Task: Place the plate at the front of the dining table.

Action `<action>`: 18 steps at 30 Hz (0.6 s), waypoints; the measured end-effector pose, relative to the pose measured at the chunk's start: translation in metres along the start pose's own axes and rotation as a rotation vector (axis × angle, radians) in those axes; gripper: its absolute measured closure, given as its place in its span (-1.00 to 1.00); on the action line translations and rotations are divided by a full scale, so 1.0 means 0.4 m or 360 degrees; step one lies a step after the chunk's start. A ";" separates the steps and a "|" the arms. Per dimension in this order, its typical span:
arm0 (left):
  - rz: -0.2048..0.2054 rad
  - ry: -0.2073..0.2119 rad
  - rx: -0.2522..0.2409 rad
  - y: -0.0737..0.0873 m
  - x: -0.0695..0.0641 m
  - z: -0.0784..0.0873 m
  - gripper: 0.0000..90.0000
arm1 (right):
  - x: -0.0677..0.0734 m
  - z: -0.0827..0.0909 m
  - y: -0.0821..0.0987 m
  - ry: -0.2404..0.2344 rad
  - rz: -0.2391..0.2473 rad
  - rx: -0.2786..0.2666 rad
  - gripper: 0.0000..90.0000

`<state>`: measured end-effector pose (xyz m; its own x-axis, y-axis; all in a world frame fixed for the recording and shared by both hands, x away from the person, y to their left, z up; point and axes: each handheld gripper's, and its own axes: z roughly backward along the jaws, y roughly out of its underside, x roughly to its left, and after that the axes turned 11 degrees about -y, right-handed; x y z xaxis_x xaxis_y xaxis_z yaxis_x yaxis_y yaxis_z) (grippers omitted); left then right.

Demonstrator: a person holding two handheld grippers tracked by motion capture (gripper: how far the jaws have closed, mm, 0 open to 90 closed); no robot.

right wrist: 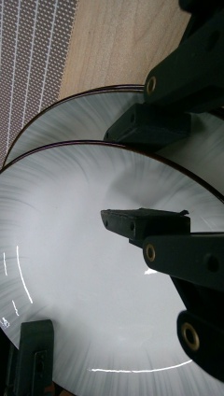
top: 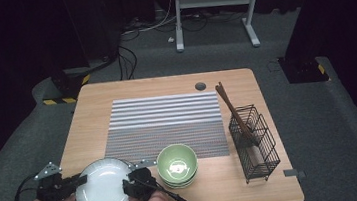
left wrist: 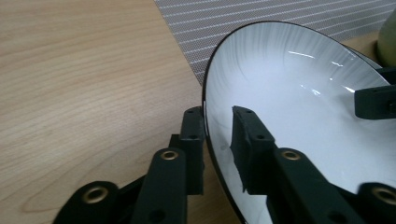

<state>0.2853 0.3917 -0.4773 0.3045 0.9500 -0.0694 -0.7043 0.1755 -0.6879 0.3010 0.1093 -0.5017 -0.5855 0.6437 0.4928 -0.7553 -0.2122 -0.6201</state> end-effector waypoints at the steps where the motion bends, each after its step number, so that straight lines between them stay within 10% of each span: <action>1: 0.0002 0.0008 0.0008 -0.002 0.000 -0.001 0.59 | 0.000 0.000 0.001 0.0004 0.0012 -0.0004 0.36; 14: 0.0028 0.0094 0.0060 -0.009 -0.010 -0.017 0.17 | -0.004 0.002 0.009 -0.0019 0.0036 -0.0023 0.38; 18: -0.0025 0.0029 0.0063 -0.005 -0.016 -0.020 0.27 | -0.005 0.002 0.009 -0.0012 0.0051 -0.0024 0.40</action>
<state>0.2899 0.3832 -0.4812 0.3272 0.9422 -0.0724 -0.7239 0.2007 -0.6600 0.2992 0.1068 -0.5043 -0.6116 0.6314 0.4769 -0.7316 -0.2217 -0.6447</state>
